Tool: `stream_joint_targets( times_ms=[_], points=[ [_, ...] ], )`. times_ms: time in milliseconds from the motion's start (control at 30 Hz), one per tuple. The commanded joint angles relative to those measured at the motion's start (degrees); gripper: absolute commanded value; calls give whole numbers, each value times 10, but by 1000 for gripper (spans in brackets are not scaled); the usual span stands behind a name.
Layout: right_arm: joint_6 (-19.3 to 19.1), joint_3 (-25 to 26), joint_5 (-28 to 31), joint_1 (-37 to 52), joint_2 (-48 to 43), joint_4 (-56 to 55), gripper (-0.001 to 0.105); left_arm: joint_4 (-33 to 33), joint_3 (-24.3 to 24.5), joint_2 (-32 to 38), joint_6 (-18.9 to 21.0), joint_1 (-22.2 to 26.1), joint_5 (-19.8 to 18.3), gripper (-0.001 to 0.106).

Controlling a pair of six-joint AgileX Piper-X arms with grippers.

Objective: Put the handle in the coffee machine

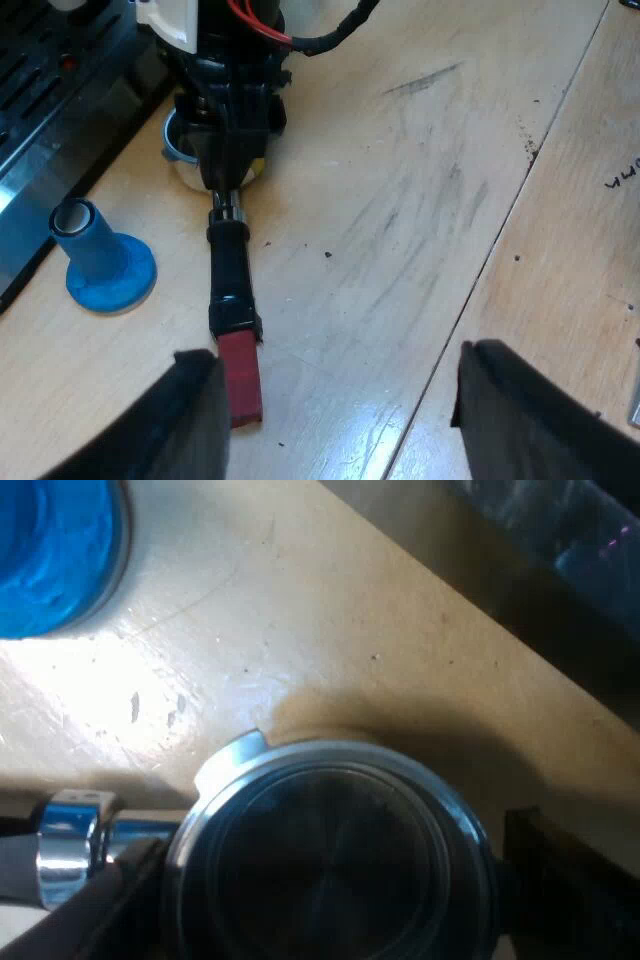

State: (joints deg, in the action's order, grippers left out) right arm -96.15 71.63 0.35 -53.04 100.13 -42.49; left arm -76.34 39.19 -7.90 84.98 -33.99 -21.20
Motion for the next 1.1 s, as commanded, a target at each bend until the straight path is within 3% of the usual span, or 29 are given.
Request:
stream_joint_targets(
  times_ms=[33,100,400,533,800,933,1100],
  points=[
    [3,2,-7,2,-2,-11,12,0,0,-1,-4,0,-4,53],
    [14,5,-7,2,-9,-33,0,0,0,-1,-4,0,-4,53],
    [66,5,-4,2,-84,-109,0,10,0,-1,-20,0,-4,53],
    [88,5,-4,2,-126,-141,0,15,0,-1,-72,0,-4,53],
    [116,5,-4,2,-195,-184,0,22,0,-1,-118,0,-4,53],
    [126,5,-4,-5,-219,-183,0,22,0,-23,-121,0,-39,53],
    [139,5,-4,-27,-224,-183,0,38,0,-83,-121,0,-52,53]
  ],
)
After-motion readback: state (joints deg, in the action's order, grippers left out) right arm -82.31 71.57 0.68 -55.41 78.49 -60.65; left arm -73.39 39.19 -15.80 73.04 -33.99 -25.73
